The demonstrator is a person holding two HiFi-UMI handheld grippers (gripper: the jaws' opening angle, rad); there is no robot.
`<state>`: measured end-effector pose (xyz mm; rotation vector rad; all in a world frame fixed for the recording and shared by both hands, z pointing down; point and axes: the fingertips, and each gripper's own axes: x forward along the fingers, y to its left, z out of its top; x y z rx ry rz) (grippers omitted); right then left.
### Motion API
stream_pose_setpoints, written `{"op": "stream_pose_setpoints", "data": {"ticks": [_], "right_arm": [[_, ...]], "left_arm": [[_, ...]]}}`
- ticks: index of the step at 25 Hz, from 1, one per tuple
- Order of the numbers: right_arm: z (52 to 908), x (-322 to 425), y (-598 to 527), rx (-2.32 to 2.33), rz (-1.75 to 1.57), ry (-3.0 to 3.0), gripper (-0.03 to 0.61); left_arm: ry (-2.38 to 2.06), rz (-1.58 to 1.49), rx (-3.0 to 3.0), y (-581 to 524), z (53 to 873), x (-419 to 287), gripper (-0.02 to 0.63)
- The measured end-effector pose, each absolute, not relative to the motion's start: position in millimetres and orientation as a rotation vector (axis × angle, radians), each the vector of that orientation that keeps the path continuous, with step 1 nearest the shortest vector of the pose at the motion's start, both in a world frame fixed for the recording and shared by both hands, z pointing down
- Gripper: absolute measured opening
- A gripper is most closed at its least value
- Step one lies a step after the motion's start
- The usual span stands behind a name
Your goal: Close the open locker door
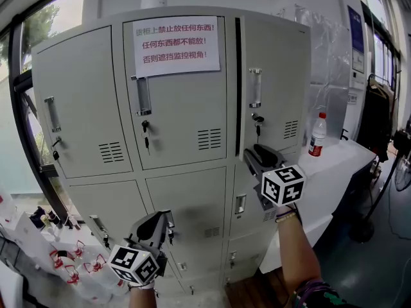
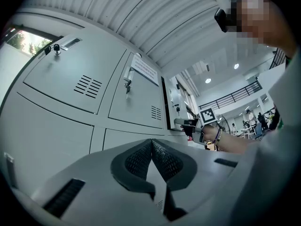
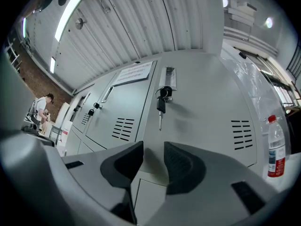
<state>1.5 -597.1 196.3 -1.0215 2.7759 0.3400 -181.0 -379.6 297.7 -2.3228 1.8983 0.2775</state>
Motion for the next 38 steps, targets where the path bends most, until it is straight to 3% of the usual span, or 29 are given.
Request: {"op": "stream_pose_setpoints", "data": {"ticks": [38], "right_arm": [[216.0,-15.3,-619.2,-1.071,0.245,2.791,0.127]], "left_arm": [[1.964,0.269,-2.315,-366.9,312.2,-211.0,0.021]]}}
